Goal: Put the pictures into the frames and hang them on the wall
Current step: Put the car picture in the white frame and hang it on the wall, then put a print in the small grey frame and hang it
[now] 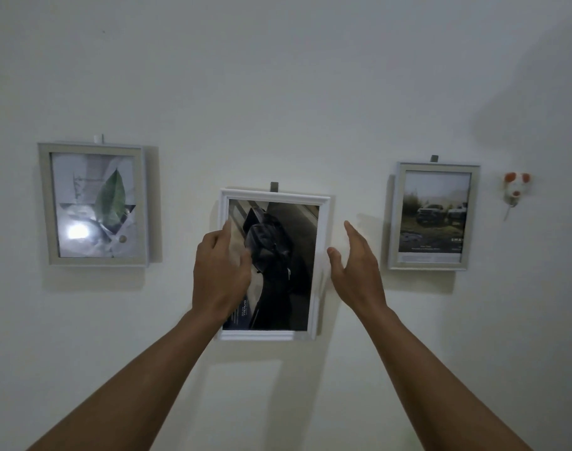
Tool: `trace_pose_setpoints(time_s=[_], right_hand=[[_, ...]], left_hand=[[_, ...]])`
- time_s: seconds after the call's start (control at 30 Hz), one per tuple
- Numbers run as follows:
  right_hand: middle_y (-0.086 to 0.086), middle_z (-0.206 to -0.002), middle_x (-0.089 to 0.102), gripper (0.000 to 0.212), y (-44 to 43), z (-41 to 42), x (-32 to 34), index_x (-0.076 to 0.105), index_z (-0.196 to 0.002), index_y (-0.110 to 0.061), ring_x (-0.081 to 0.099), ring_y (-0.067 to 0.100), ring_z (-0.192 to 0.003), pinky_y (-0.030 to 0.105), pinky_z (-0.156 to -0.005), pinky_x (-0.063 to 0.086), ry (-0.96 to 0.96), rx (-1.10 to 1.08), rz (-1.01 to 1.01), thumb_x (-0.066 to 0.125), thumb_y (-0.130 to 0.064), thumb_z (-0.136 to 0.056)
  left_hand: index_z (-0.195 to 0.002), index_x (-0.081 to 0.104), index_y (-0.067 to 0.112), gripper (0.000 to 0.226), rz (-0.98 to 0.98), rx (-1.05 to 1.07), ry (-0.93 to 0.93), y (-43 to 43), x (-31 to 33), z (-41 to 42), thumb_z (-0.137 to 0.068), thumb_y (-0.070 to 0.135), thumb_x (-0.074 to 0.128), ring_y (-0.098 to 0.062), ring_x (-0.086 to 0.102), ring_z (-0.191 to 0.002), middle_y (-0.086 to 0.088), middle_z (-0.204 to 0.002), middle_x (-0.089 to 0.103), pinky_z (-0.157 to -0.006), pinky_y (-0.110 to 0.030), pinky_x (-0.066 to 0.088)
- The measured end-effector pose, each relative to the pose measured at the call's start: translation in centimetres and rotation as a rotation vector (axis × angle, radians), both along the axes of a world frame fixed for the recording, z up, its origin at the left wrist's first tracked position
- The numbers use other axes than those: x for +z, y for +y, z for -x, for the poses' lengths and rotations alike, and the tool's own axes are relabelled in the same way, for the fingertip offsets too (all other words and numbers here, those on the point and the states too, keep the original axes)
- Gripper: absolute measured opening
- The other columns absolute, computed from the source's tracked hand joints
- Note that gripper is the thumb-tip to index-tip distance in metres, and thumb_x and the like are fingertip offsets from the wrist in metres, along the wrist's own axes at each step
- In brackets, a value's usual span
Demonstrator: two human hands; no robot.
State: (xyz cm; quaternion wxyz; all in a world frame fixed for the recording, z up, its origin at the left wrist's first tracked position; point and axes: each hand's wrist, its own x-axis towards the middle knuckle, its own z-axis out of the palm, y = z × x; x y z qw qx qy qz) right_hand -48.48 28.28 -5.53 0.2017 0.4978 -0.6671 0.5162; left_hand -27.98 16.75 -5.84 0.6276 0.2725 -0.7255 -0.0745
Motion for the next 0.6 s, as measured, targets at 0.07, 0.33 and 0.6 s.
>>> trace_pose_setpoints(time_s=[0.07,0.33,0.6], right_hand=[[-0.002,-0.159,0.03,0.059,1.3,0.0,0.5,0.025,-0.155,-0.019,0.026,0.014,-0.146,0.022,-0.111,0.02,0.002,-0.025,-0.016,0.05,-0.029,-0.102],[0.004,-0.149,0.047,0.055,9.3,2.5,2.4,0.041,-0.147,-0.015,0.042,0.023,-0.136,0.035,-0.11,0.035,-0.062,-0.219,-0.245,0.054,-0.036,-0.098],[0.005,-0.131,0.061,0.043,15.8,9.5,5.4,0.054,-0.134,-0.014,0.057,0.018,-0.108,0.027,-0.084,0.041,-0.136,-0.322,-0.244,0.057,-0.034,-0.097]], left_hand=[[-0.143,0.043,0.015,0.056,0.022,-0.066,-0.026,1.2,0.4,0.7,-0.091,0.026,0.063,-0.017,0.053,-0.108,-0.005,-0.119,0.057,-0.095,-0.031,0.047],[-0.128,0.061,0.009,0.045,0.003,-0.352,-0.228,6.0,3.6,6.4,-0.088,0.028,0.067,-0.016,0.063,-0.099,-0.005,-0.11,0.069,-0.088,-0.02,0.042],[-0.128,0.062,0.013,0.047,-0.2,-0.429,-0.305,9.9,5.9,14.1,-0.088,0.038,0.065,-0.012,0.063,-0.103,-0.001,-0.116,0.068,-0.091,-0.024,0.046]])
